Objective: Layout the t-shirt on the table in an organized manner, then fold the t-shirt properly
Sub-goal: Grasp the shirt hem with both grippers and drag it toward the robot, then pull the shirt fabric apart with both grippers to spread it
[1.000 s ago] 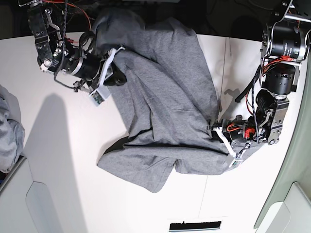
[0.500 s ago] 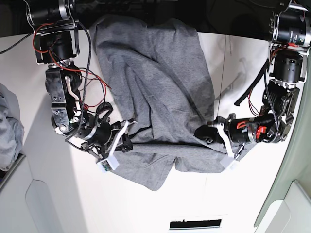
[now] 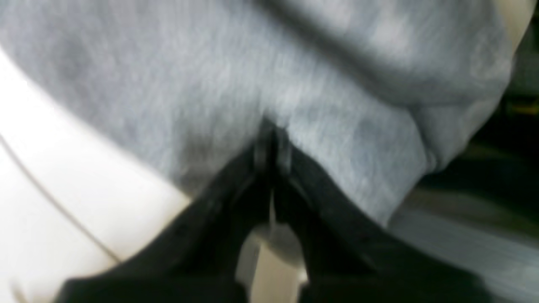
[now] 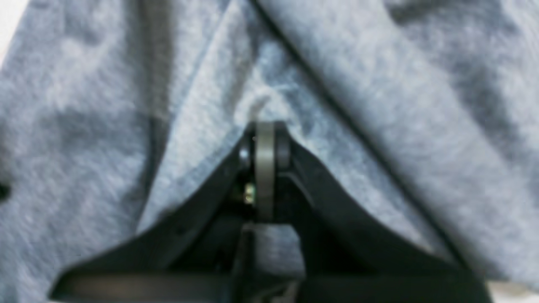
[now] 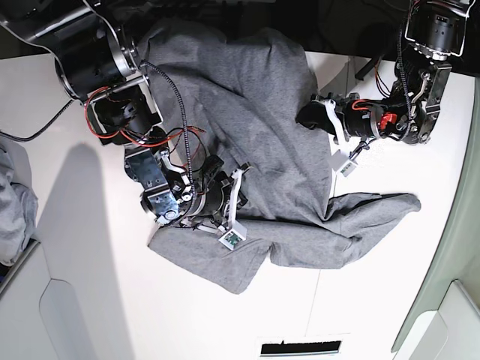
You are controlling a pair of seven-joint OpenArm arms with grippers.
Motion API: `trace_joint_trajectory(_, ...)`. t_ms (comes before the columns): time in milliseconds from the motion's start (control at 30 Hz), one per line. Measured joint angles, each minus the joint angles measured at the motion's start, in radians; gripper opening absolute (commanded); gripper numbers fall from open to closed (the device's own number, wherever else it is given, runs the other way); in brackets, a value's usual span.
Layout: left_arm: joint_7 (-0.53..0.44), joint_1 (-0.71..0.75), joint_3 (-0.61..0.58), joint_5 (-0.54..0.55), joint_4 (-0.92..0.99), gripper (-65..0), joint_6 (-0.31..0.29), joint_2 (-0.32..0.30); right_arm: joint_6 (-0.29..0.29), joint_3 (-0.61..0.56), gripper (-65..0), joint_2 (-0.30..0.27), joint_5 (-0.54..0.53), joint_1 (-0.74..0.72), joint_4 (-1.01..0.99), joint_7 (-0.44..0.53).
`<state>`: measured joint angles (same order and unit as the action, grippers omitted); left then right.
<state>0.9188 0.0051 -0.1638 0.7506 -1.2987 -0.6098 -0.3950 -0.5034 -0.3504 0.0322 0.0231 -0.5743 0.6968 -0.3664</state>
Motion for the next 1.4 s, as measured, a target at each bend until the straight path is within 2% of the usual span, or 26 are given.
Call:
trace_joint_trajectory(67, -0.06, -0.014, -0.004, -0.06, 0.0, -63.1, 0.04, -0.001, 0.002, -0.007, -65.0, -0.019, -0.003, -0.002, 0.002, 0.0)
trace_joint_trajectory(200, -0.064, -0.103, -0.006, -0.137, 0.052, -63.1, 0.082, -0.002, -0.001, -0.007, -65.0, -0.085, -0.087, 0.001, 0.007, -0.008)
trace_joint_trajectory(367, -0.081, -0.252, -0.054, -0.13, 0.232, -63.1, 0.082, -0.01, 0.002, -0.003, -65.0, -0.159, -0.178, 0.023, 0.044, -0.053)
trace_joint_trajectory(500, -0.149, -0.375, -0.151, -0.206, 0.356, -63.1, 0.088, 0.006, 0.009, -0.003, -65.0, -0.222, -0.226, 0.101, 0.165, -0.082)
trace_joint_trajectory(667, -0.176, -0.489, -0.244, -0.254, 0.444, -63.1, 0.143, 0.039, 0.019, -0.001, -65.0, -0.299, -0.298, 0.239, 0.372, -0.157)
trace_joint_trajectory(800, -0.167, -0.547, -0.263, -0.294, 0.475, -63.0, 0.161, 0.06, 0.026, 0.005, -65.0, -0.318, -0.288, 0.356, 0.529, -0.189)
trace_joint_trajectory(933, -0.14, -0.591, -0.263, -0.284, 0.477, -63.0, 0.145, 0.067, 0.02, 0.05, -65.0, -0.314, -0.307, 0.441, 0.648, -0.224)
trace_joint_trajectory(1033, -0.04, -0.628, -0.263, -0.142, 0.475, -63.0, 0.036, 0.064, 0.029, 0.142, -65.0, -0.309, -0.333, 0.458, 0.705, -0.238)
trace_joint_trajectory(1200, 0.06, -0.631, -0.265, 0.132, 0.434, -63.0, -0.063, 0.027, 0.037, 0.294, -65.0, -0.295, -0.373, 0.399, 0.718, -0.223)
trace_joint_trajectory(1300, 0.147, -0.607, -0.262, 0.321, 0.388, -63.0, -0.08, -0.015, 0.039, 0.325, -65.0, -0.295, -0.345, 0.379, 0.68, -0.223)
trace_joint_trajectory(1400, 0.175, -0.545, -0.263, 0.358, 0.351, -63.0, -0.079, -0.014, 0.039, 0.325, -65.0, -0.286, -0.291, 0.33, 0.575, -0.202)
